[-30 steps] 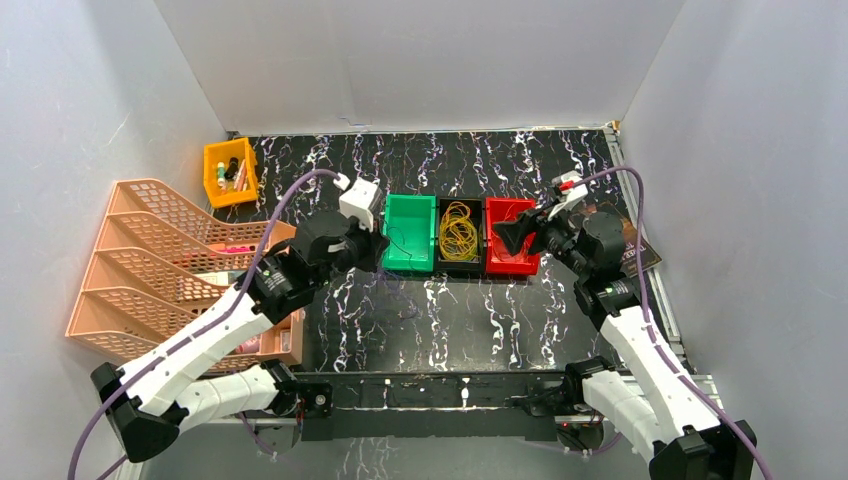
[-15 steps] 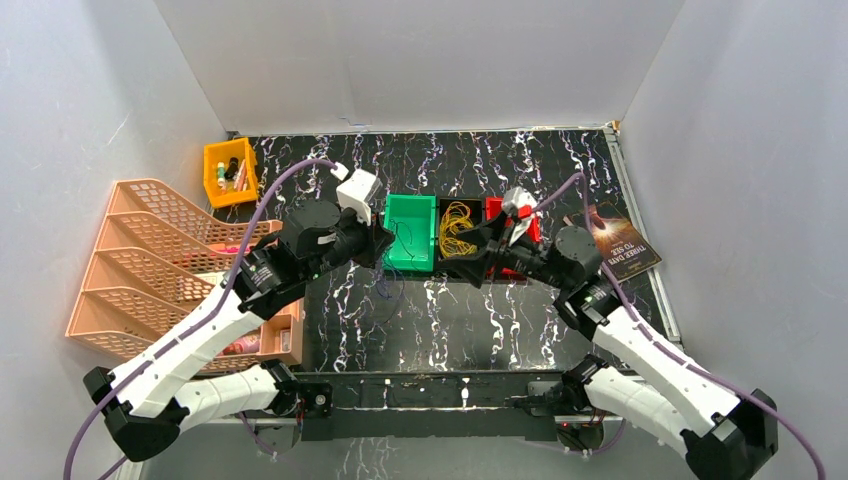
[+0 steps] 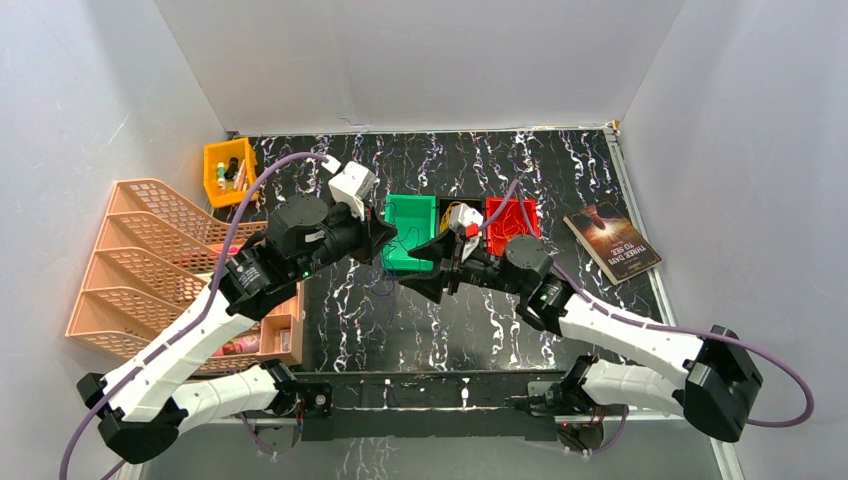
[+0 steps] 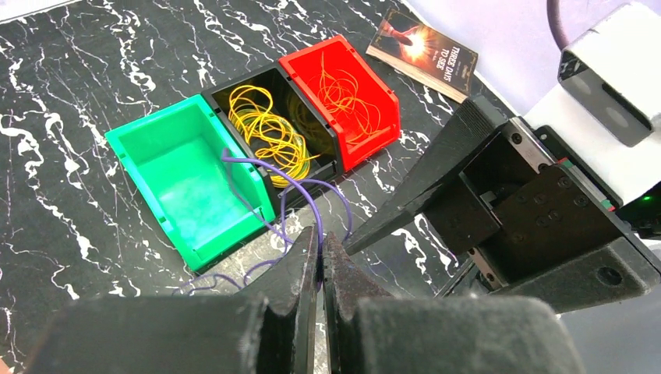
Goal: Untangle the cables
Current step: Untie the cable.
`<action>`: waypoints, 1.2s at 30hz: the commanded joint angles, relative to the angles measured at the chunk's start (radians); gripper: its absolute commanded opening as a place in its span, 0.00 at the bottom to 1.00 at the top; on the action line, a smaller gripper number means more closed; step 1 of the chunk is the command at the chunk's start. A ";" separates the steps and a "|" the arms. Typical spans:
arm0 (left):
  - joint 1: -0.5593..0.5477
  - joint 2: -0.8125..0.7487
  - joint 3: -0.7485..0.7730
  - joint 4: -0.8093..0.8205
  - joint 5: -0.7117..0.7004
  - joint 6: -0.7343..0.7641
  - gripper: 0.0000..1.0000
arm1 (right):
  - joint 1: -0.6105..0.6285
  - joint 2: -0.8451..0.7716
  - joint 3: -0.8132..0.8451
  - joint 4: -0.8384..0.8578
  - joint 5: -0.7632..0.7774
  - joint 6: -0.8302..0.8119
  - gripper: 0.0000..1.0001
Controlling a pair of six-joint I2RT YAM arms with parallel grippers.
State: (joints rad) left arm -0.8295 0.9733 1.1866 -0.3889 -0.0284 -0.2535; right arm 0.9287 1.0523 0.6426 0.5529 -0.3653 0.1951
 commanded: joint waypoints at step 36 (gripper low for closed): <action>-0.002 -0.016 0.125 0.053 0.183 -0.047 0.00 | 0.016 0.342 0.097 0.317 0.283 0.080 0.26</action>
State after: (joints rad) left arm -0.8288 0.9817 1.2510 -0.3542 0.1211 -0.2920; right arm 0.9428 1.3979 0.7692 0.8139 -0.1772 0.2169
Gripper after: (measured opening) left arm 0.013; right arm 0.280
